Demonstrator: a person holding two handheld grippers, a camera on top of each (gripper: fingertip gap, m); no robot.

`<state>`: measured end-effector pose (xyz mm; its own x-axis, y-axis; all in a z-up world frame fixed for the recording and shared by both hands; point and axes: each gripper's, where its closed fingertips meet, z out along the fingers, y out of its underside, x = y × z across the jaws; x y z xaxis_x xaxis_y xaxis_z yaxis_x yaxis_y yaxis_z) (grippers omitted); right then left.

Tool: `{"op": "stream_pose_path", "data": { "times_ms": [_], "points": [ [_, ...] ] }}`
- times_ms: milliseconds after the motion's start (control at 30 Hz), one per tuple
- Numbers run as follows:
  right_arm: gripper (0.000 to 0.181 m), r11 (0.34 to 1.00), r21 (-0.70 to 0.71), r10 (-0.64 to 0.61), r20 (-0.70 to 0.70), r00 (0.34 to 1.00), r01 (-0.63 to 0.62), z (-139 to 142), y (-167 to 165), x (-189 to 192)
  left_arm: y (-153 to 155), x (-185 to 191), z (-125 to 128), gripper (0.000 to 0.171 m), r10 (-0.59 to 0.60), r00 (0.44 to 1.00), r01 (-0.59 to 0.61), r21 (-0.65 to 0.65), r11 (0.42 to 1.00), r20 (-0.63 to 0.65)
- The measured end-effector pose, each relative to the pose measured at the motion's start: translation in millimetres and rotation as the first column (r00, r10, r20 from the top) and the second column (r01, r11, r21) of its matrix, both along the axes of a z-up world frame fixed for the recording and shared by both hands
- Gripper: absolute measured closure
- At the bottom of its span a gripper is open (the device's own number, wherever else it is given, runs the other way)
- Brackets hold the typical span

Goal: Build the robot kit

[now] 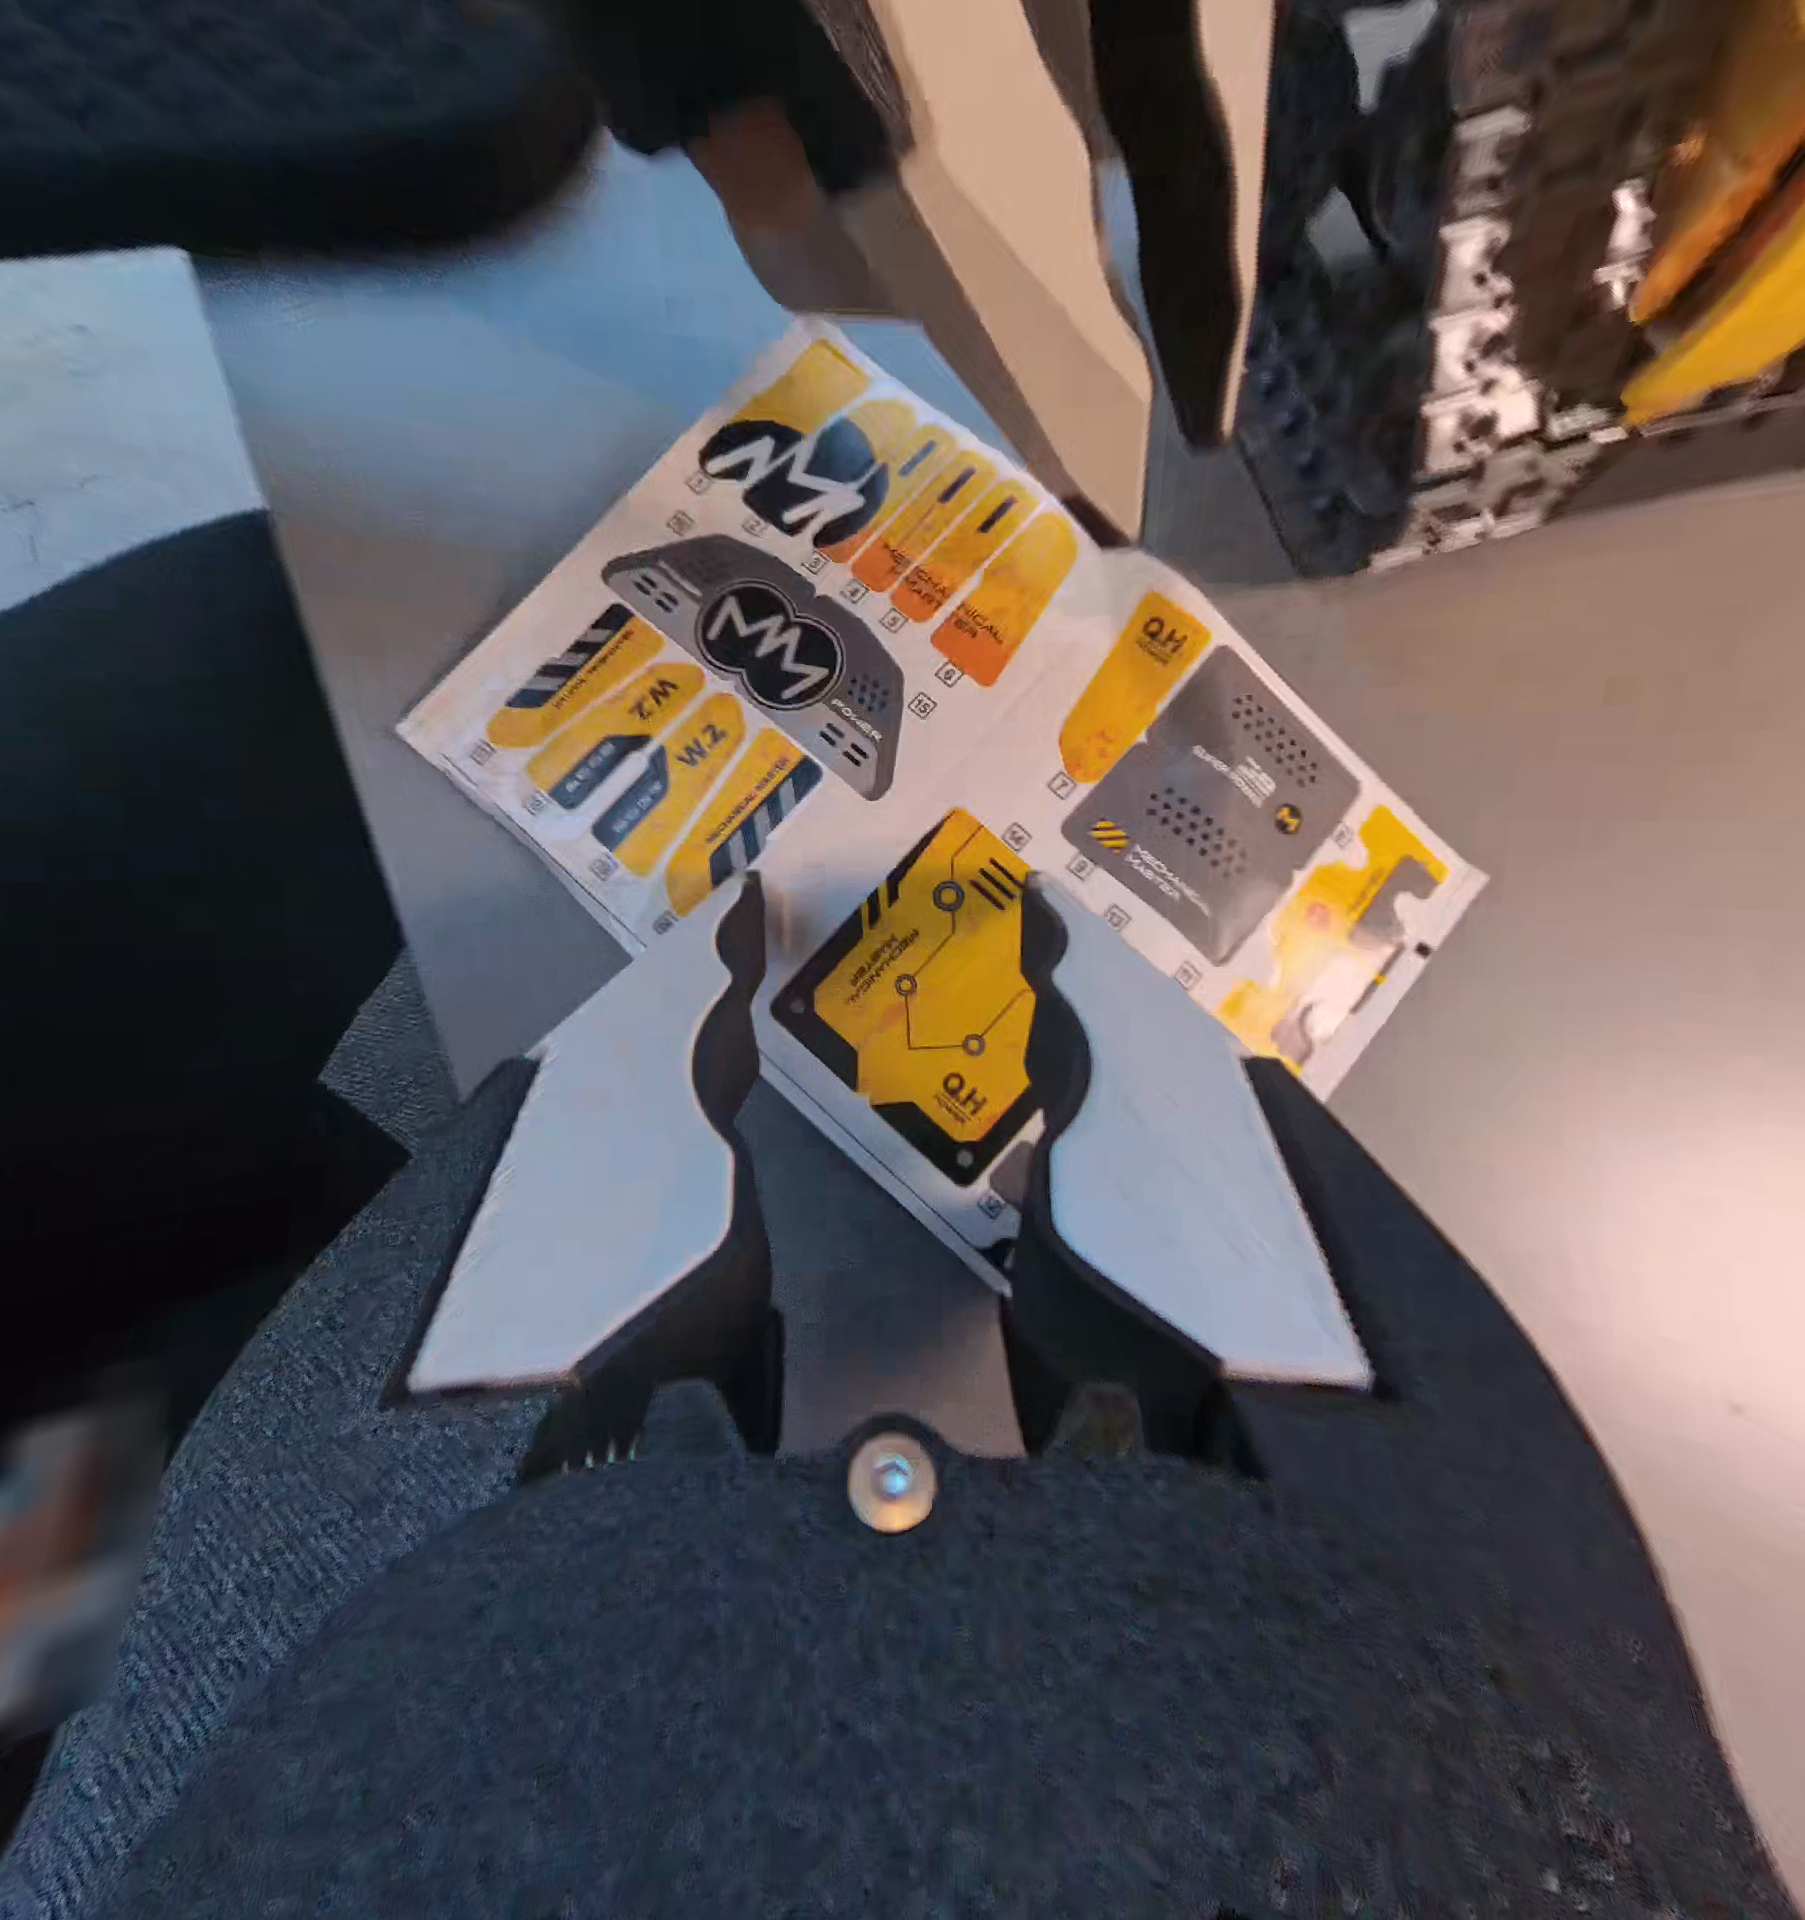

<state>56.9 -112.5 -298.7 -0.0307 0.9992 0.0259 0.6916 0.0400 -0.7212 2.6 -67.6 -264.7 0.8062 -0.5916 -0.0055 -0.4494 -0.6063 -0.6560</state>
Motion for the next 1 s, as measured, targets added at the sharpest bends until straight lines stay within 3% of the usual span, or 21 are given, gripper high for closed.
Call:
{"op": "stream_pose_path", "data": {
  "times_ms": [133,233,367,467,533,633,767,900,1000],
  "points": [
    [0.134,0.988,0.062,-0.143,0.043,0.989,0.141,-7,42,7,4,7,44,0.143,0.176,0.976,-0.189,0.091,0.978,0.13],
    [0.13,0.971,0.059,-0.234,0.036,0.972,0.231,-7,70,15,-4,32,81,0.143,0.209,0.972,-0.219,0.101,0.97,0.105],
    [0.129,0.957,0.032,-0.288,0.025,0.957,0.287,-7,87,22,-3,108,162,0.149,0.021,1.0,-0.025,0.196,0.98,0.019],
    [0.13,0.948,-0.034,-0.314,0.049,0.948,0.316,-6,93,26,-8,163,221,0.16,-0.189,0.979,0.202,0.292,0.935,-0.074],
    [0.133,0.943,-0.057,-0.324,0.074,0.943,0.329,-7,100,27,-5,172,242,0.165,-0.269,0.961,0.276,0.335,0.901,-0.07],
    [0.134,0.917,-0.115,-0.369,0.11,0.923,0.381,-7,115,25,6,148,241,0.161,-0.336,0.938,0.295,0.302,0.906,0.091],
    [0.135,0.873,-0.191,-0.44,0.094,0.893,0.45,-4,128,17,15,105,234,0.153,-0.314,0.868,0.276,0.151,0.949,0.384],
    [0.137,0.856,-0.215,-0.466,0.073,0.882,0.47,-2,137,12,21,77,239,0.15,-0.274,0.839,0.237,0.136,0.962,0.47],
    [0.135,0.866,-0.241,-0.441,0.041,0.896,0.437,6,138,3,45,19,212,0.145,-0.148,0.851,0.084,0.147,0.986,0.504]
  ]
}}
